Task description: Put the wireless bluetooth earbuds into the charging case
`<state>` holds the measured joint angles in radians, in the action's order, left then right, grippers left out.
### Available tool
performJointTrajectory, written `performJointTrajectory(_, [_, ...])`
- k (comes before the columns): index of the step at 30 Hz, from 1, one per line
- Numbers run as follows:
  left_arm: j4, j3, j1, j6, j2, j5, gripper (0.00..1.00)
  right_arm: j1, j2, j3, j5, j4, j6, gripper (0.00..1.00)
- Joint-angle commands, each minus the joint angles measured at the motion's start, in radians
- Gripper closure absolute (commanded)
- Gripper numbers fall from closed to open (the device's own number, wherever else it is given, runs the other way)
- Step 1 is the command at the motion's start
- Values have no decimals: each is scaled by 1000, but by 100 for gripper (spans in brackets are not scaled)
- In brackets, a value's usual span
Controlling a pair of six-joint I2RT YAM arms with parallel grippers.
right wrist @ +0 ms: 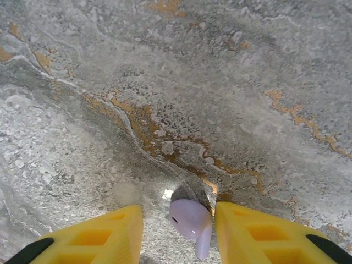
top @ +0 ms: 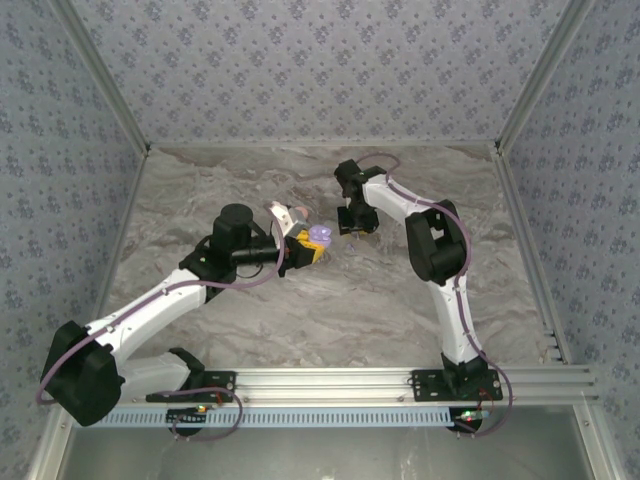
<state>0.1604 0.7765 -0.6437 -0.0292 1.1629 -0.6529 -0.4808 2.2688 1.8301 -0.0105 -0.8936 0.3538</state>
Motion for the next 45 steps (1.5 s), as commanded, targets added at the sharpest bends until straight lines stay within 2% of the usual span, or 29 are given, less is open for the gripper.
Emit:
performJointTrajectory(1, [24, 1, -6, -13, -28, -5, 90, -7, -13, -14, 32, -38, 54, 60])
performJointTrajectory(20, [23, 2, -7, -14, -31, -7, 90, -9, 46, 20, 29, -62, 43, 67])
performJointTrajectory(29, [28, -2, -7, -21, -31, -5, 90, -8, 55, 17, 35, -48, 9, 76])
performJointTrajectory(37, [31, -13, -8, -32, -26, 13, 90, -4, -51, -64, 32, 53, -57, 78])
performJointTrajectory(45, [53, -35, -7, -70, 15, 82, 90, 25, -179, -218, -39, 198, -73, 78])
